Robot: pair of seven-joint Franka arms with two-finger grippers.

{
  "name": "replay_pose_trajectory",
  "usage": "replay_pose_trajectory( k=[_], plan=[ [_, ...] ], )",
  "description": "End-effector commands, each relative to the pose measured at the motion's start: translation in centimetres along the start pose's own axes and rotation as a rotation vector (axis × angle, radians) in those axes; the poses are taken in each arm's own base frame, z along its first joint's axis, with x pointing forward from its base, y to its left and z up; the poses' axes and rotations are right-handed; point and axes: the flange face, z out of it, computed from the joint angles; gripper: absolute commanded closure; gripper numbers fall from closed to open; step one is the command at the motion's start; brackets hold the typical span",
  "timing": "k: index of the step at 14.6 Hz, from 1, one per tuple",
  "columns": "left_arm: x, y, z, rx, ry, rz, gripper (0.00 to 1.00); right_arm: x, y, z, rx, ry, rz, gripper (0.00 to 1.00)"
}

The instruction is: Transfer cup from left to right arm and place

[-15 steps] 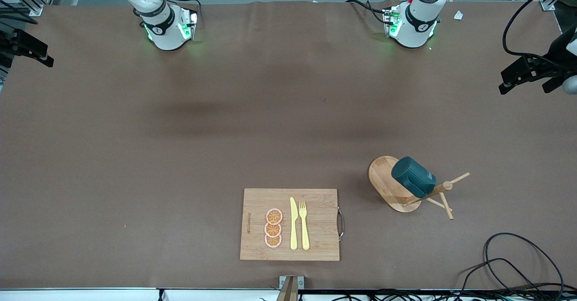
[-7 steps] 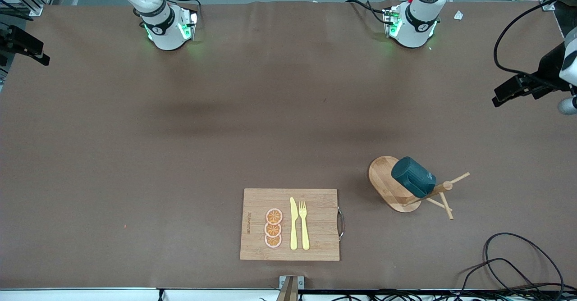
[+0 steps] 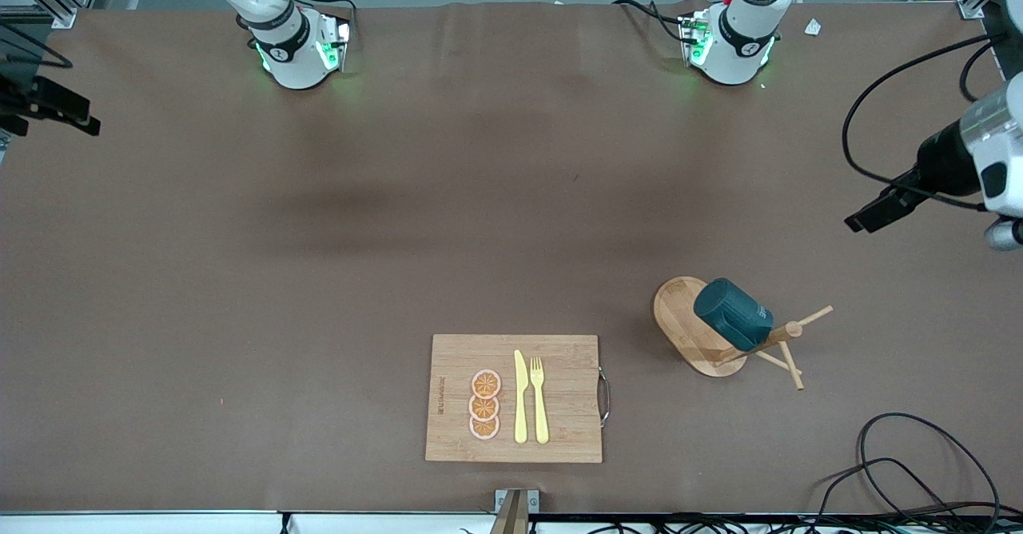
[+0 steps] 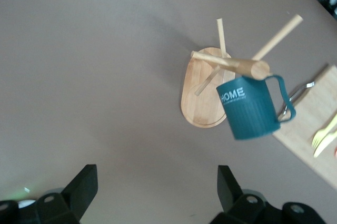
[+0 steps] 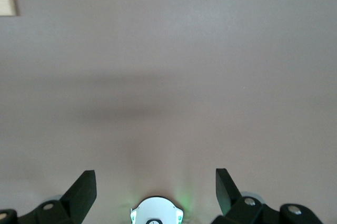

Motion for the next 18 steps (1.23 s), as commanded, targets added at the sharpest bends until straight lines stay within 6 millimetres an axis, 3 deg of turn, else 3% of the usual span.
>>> replay_pose_trajectory(
  k=[1, 4, 7, 11, 14, 18],
  plan=[
    [0.6, 1.8, 1.6, -0.062, -0.051, -0.140, 0.00, 4.1, 2.4, 4.7, 0.006, -0.082, 0.025, 0.00],
    [1.7, 3.4, 5.4, -0.064, -0.109, -0.219, 0.00, 4.9, 1.4, 4.4, -0.008, -0.031, 0.002, 0.00],
    [2.8, 5.1, 8.9, -0.084, -0.123, -0.231, 0.00, 5.8, 0.2, 6.2, 0.000, -0.008, 0.053, 0.00],
    [2.3, 7.3, 11.5, -0.112, -0.132, -0.222, 0.00, 6.9, -6.8, 6.9, -0.011, 0.006, 0.246, 0.00],
    [2.9, 7.7, 13.0, -0.113, -0.128, -0.229, 0.00, 6.7, -10.1, 7.0, -0.015, 0.008, 0.343, 0.00],
    [3.5, 8.3, 14.8, -0.135, -0.142, -0.244, 0.00, 6.9, -10.1, 7.2, -0.014, 0.009, 0.360, 0.00]
  ],
)
